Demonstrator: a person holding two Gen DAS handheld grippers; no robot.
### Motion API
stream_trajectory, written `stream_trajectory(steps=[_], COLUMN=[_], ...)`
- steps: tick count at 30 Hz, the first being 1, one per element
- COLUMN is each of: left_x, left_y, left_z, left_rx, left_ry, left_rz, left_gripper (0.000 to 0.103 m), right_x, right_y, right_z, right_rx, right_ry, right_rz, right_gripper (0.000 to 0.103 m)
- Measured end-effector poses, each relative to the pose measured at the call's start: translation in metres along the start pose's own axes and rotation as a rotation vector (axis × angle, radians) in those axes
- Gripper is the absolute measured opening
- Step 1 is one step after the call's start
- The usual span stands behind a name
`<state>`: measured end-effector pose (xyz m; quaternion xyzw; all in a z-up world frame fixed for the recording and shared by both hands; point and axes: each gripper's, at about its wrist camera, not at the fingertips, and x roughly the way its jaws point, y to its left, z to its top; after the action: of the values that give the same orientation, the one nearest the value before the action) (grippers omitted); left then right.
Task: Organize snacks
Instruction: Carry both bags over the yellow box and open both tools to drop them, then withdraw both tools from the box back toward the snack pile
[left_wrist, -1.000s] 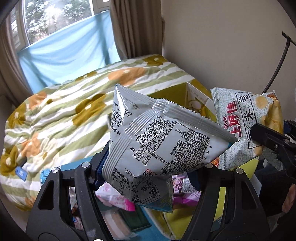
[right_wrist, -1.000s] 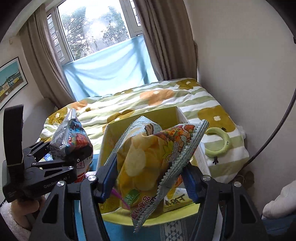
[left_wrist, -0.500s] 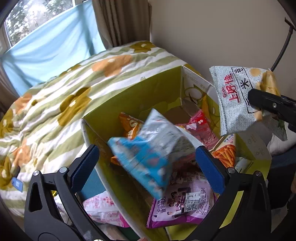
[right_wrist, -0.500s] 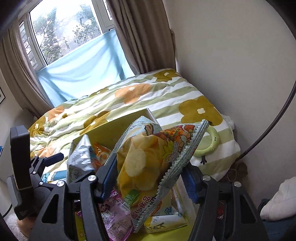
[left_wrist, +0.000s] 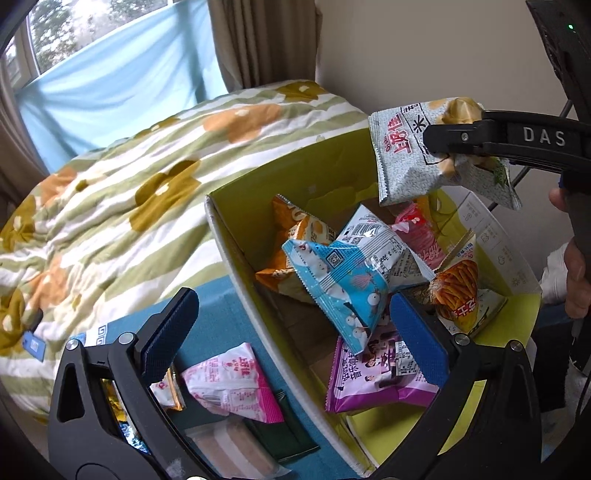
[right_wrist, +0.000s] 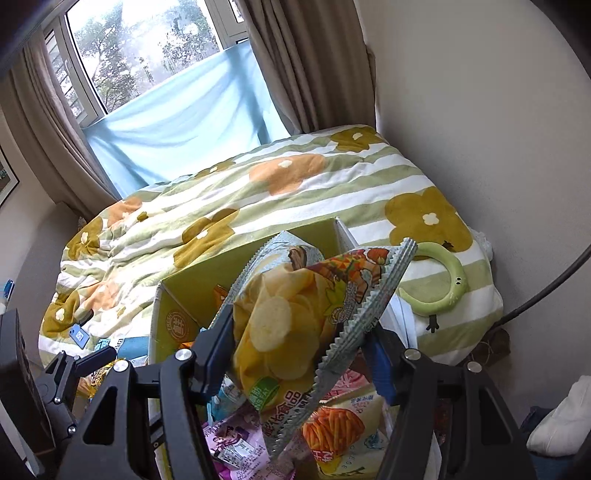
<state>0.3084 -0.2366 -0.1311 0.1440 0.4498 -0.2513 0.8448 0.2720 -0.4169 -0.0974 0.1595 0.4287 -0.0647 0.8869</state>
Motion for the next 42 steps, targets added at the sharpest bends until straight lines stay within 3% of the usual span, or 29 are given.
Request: stream_trajectory(steps=[5,6,7,9,15,18,28,34,42], left_x=[-0.003,-0.003,-0.003,-0.004,-0.006,-0.016,-0.096,-0.154,-0.223], left_y=[0.013,0.016,0.018,0.022,0.019,0.015,0.001,0.006,0.014], left_z=[-0.003,-0.003,-0.005,-0.008,-0.015,-0.015,-0.029,-0.076,-0.164], left_rx=[-0.034,-0.039,-0.045,-0.062,-0.081,-0.081,-0.102,-0.189,-0.295], left_ry=[0.002,0.005,0.009,0.013,0.014,-0.006,-0.118,-0.177,-0.216], left_rz=[0.019,0.022,0.024,0.027,0.011,0.033,0.096,0.141,0.254], left_gripper=[0.102,0.102,0.102,0.102,0.102,0.102,0.102,0.102,0.102], right_x=[0.021,0.023,0.024,0.022,0.014,0.007,-0.064,-0.12,-0.17], right_y=[0.005,0.004,0.003,0.001,0.008,0.006,0.01,0.021,0.035], right_z=[0.01,0.011,0.01,0.007,-0.01,-0.015,-0.027,-0.057,-0.117], right_rx=[0.02,0.037,0.055,0.074,0.009,0.015,-0.021,-0.106,-0.171], right_ry=[0.038,0.033,0.024,-0.01,-0.002,-0.001,-0.097,-0.186,-0.234], right_rz=[-0.009,-0.009,-0.011,-0.009,-0.034,-0.006,0.028,-0.005,0.054], right_gripper=[0.063,0.069,0.088,0.103,0.103,0.103,0.103,0.103,0.103])
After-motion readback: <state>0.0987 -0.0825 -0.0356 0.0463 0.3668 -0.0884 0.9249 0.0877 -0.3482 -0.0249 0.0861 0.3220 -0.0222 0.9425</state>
